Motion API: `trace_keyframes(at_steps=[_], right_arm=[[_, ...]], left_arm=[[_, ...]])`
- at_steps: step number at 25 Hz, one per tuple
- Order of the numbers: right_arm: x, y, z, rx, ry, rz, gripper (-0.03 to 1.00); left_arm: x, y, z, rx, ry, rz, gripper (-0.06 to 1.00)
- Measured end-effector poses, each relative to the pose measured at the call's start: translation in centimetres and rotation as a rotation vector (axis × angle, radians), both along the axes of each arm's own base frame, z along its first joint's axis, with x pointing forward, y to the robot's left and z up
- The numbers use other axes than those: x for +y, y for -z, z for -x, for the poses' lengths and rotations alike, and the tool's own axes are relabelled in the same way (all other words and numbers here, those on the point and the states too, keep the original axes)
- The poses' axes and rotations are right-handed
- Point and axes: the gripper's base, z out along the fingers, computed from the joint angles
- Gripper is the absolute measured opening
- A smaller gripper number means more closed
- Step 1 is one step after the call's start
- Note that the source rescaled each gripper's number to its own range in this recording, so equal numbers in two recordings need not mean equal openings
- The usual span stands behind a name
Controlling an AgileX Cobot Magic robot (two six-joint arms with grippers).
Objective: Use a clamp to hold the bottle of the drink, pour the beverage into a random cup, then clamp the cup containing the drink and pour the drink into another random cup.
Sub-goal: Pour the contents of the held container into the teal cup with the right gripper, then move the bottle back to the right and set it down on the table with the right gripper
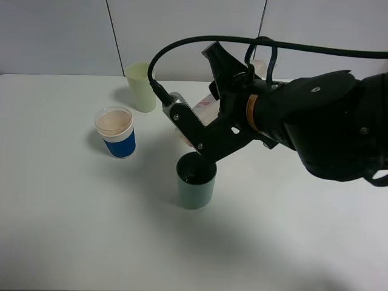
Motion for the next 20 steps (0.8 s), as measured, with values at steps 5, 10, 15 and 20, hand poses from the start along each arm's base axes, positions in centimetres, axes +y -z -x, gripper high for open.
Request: trace_keyframes(at_steps=[5,10,15,20], right_arm=[[-0.3,0.5,0.2,0.104,0.132,-0.133,0.04],[-0.9,1.1,0.2,0.247,0.33,-0.345,0.04],[-1.4,1.5,-0.2,0.346,0.497,-0.533,0.04],[-1.7,1.8,-0.4,0.428,0.607,-0.666,0.04]], left_arm=[[0.0,0.0,0.0,0.0,0.0,0.0,0.78],[0.0,0.0,0.0,0.0,0.0,0.0,0.78],[0.0,0.0,0.0,0.0,0.0,0.0,0.78],[0.0,0.0,0.0,0.0,0.0,0.0,0.78]])
